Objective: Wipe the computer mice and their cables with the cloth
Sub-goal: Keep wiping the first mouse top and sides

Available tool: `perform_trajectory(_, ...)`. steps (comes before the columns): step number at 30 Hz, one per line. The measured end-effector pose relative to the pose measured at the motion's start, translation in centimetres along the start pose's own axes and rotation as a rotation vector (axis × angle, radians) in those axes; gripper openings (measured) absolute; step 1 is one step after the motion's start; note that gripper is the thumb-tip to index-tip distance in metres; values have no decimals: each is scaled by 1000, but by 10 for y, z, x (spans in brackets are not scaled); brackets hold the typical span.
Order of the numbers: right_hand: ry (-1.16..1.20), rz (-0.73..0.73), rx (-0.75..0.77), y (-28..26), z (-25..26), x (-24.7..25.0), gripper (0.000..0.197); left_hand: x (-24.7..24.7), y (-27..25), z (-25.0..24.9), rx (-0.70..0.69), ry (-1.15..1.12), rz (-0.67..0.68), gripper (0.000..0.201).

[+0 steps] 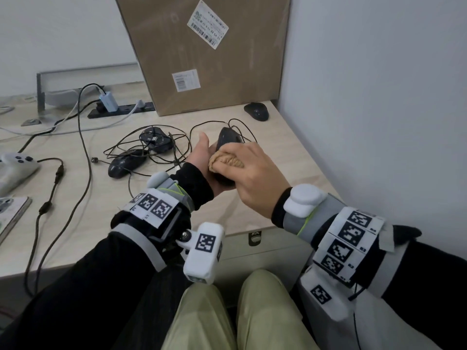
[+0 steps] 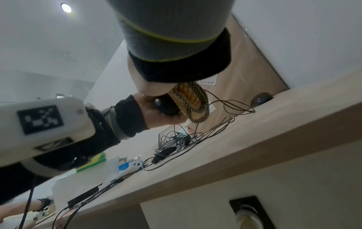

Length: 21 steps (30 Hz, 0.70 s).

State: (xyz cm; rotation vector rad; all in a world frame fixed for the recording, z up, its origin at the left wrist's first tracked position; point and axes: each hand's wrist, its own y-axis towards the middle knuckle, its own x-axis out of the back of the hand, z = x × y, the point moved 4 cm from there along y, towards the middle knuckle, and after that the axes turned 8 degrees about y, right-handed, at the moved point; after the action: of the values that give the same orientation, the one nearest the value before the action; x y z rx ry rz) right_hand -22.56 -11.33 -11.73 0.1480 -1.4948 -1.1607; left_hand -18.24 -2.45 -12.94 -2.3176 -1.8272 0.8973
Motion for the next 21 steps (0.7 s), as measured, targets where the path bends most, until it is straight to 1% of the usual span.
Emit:
perform_trajectory(2,5,-21,-73,6,-7,3,42,-3,-2,5,39,16,32,75)
perform_trajectory(4,40,-50,-173,14,-17,6,40,-7,-3,9,36,47,48,75)
perform_trajectory(5,95,-51,-238,18,-24,7,38,-8,-3,11,24,81,37,73)
perform_trajectory(8,297,2,-468,26,-50,8,40,-7,-2,16,11,163,-19,72)
perform_trajectory(10,323,51,-587,25,-64,8,44,-5,-1,16,24,179,-43,73)
perform_trajectory(11,322,61,-615,23,-68,7,46,-5,0,16,28,179,-48,73)
perform_trajectory(13,361,19,-633,16,-69,7,47,-4,1,15,35,177,-53,74)
perform_trajectory(15,410,-81,-634,12,-69,6,44,-5,1,12,26,173,-58,73)
perform_trajectory(17,431,-184,-593,12,-64,8,39,-7,2,10,31,136,-49,72)
perform_trajectory(18,430,-204,-548,13,-59,9,39,-9,1,8,34,109,-47,71)
perform_trajectory(19,425,-196,-490,15,-52,8,39,-9,2,7,33,77,-55,70)
perform_trajectory(21,409,-134,-391,16,-38,4,42,-8,4,3,25,5,-88,68)
